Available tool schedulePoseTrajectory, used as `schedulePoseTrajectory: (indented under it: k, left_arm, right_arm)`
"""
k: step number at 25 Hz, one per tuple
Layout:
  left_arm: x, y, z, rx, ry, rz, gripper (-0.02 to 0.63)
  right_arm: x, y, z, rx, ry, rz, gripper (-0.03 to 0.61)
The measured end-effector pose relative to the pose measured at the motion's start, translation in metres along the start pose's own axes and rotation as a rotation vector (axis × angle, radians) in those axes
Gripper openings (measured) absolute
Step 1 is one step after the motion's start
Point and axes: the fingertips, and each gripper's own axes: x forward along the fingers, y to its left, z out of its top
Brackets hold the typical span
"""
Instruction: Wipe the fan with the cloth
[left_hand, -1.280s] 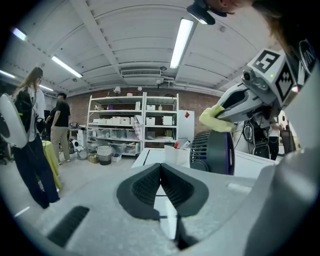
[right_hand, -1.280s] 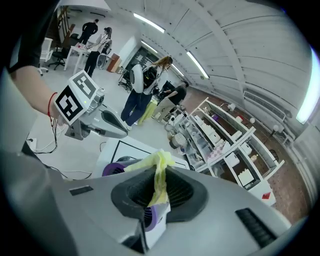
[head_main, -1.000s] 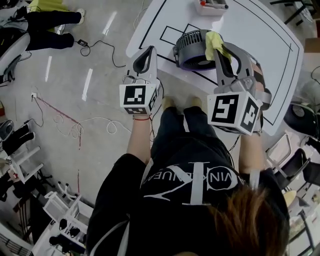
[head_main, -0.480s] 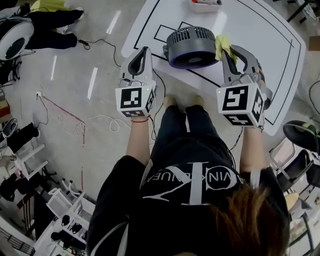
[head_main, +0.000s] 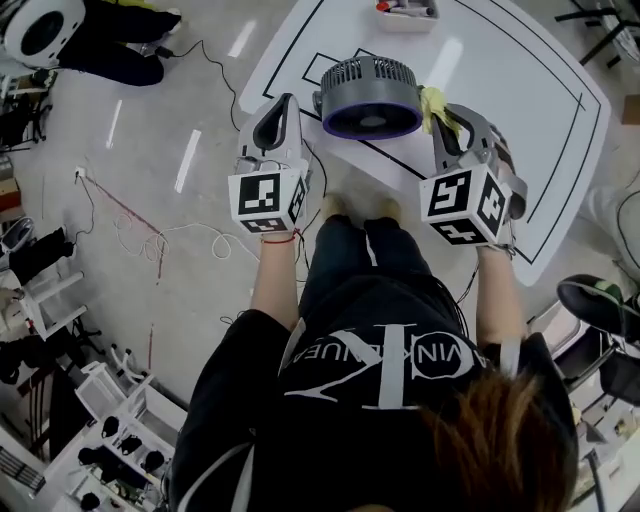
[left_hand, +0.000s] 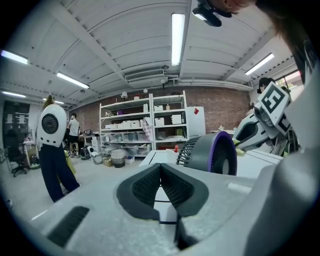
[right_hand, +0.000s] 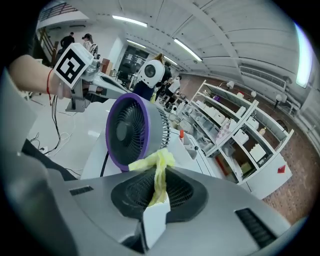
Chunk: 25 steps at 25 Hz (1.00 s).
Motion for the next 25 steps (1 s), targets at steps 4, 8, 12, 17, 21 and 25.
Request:
schedulePoseTrajectory:
  k: [4, 8, 12, 17, 21, 25]
  left_arm:
    - [-0.007, -0.004, 0.004, -0.002, -0.017, 0.046, 0.009]
    - [-0.018, -0.003, 0.003, -0.003, -0.020, 0.087, 0.009]
    - [-0.025, 0.009, 0.004, 0.001, -0.013, 0.102, 0.009]
    - [-0.019, 0.036, 0.006, -0.005, -0.022, 0.119, 0.009]
    - [-0.024, 0.053, 0.018, -0.016, -0.027, 0.129, 0.009]
    - [-0.025, 0.082, 0.011, -0.004, -0.011, 0.156, 0.009]
  right_arm:
    - [-0.008, -0.014, 0.014, -0.014, -0.078, 0.007, 0.038]
    - [-0.022, -0.025, 0.056, -0.041, -0.209, 0.009, 0.038]
    - [-0.035, -0.017, 0.110, -0.092, -0.319, 0.039, 0.038]
    - [-0.015, 0.013, 0.159, -0.200, -0.342, 0.131, 0.040]
    - [-0.005, 0.043, 0.180, -0.342, -0.280, 0.237, 0.040]
    - [0.018, 0.074, 0.185, -0.458, -0.185, 0.353, 0.040]
